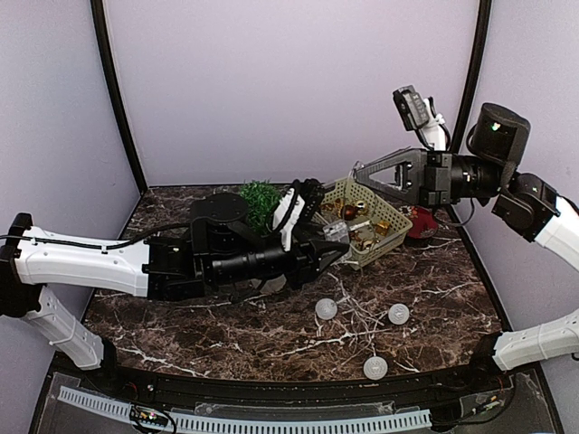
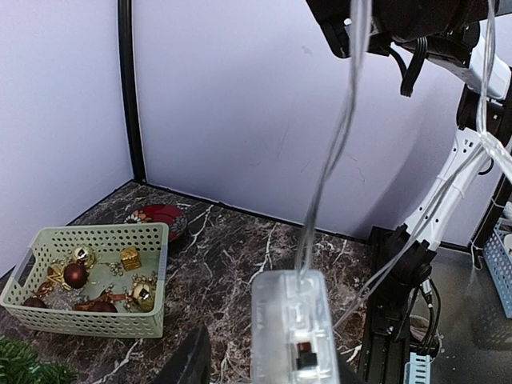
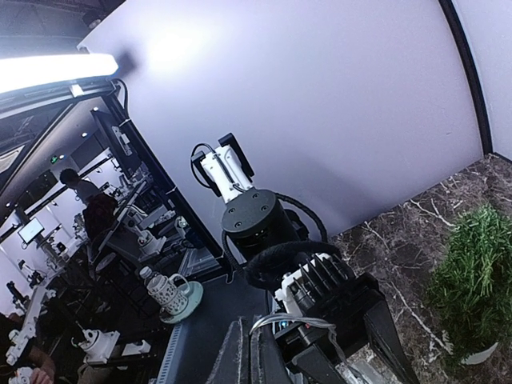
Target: Decorate the small christmas tree
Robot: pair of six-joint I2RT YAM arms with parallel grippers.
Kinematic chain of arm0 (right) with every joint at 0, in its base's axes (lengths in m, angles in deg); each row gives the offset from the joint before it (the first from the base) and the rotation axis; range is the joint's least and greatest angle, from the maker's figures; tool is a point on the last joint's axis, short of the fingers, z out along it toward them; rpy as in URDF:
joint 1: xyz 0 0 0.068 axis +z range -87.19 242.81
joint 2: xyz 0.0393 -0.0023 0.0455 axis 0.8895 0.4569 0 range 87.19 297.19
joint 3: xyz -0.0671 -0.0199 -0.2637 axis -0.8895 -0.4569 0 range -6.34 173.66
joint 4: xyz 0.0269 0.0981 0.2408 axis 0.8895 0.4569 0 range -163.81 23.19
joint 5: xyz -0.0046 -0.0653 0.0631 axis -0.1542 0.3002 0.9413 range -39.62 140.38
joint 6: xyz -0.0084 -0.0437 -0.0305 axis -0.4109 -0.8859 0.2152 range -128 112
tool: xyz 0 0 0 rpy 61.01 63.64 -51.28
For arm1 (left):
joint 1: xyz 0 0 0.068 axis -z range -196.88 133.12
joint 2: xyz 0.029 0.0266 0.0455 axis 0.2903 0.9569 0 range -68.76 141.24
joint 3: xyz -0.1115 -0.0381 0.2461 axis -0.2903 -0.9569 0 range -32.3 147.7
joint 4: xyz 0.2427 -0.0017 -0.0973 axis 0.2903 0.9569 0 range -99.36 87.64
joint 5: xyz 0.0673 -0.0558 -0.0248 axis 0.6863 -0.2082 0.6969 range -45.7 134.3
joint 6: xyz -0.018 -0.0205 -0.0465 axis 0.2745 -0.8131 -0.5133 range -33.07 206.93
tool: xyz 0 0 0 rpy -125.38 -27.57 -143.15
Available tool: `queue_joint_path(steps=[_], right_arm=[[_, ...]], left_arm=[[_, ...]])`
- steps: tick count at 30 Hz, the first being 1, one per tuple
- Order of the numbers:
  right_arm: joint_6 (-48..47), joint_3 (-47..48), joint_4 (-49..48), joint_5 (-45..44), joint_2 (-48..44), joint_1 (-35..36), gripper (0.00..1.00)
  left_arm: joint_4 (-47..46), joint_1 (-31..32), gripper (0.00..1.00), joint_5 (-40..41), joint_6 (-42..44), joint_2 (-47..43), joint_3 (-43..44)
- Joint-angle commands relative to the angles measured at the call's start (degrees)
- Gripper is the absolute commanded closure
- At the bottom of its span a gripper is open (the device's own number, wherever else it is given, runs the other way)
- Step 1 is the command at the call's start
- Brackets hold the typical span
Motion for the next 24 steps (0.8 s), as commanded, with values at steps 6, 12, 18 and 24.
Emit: queue_joint_path(steps=[6,12,18,24], right_arm=[[0.53,-0.61,-4.39,1.08,-0.15,0.70,1.00],[2.28,-2.69,-5.80,-0.33,-0.07,0.70,1.00],[3.75,-3.27,-2.18,-0.89,3.93,0.81,1.00],[2.62,-9.04,-3.23,-8.20,8.82,0.82,1.00]], left_arm=[[-4.18,-0.07,0.72,-1.92,-0.40,-1.76,-2.18],[0.94,-0.07,0.81,-1.82,-1.42,-3.86,-1.90],[14.04,-0.12,0.82,-1.50,-3.95,-7.51,-0.15],[26.31,-0.02,0.85,-0.47,-6.91,-10.24,0.70]])
